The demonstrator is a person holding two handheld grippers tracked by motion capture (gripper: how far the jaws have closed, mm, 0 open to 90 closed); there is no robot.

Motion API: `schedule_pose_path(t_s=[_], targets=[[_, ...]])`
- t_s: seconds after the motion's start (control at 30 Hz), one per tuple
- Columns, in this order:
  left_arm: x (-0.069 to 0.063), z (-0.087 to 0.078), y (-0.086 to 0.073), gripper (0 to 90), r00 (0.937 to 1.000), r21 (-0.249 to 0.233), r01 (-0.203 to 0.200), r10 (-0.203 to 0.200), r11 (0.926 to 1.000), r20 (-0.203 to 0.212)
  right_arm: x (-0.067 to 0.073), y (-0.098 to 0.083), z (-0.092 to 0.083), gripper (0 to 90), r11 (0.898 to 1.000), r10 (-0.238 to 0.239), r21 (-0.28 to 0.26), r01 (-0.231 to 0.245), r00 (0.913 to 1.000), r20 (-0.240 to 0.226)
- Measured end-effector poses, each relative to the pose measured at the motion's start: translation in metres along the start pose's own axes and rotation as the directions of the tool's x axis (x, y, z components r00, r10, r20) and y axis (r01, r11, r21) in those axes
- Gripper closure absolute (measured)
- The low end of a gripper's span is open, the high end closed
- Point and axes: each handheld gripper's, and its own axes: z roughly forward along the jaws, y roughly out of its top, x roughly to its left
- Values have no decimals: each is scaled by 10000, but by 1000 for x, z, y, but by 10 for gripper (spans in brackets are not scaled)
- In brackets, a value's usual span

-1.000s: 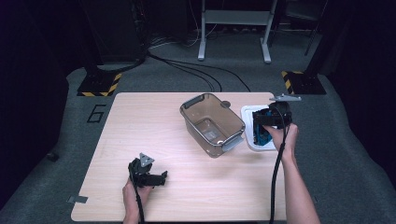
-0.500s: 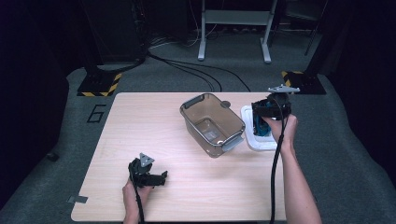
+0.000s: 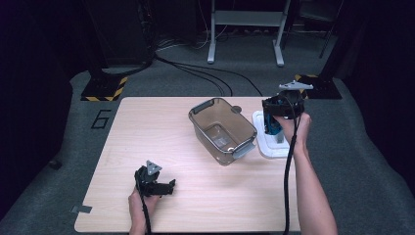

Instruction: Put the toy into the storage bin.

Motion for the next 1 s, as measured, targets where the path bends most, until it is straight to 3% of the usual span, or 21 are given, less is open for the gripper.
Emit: schedule_pose_path(t_s=[0.4, 1.0], targets=[[0, 0, 0, 2, 10000, 1, 4, -4, 10000, -12, 10, 19, -2, 240, 9983, -454, -379, 452, 9990, -53], [0, 0, 0, 5, 10000, -10, -5, 5, 10000, -4, 49, 42, -3, 240, 9924, -1003, -797, 939, 9917, -804]])
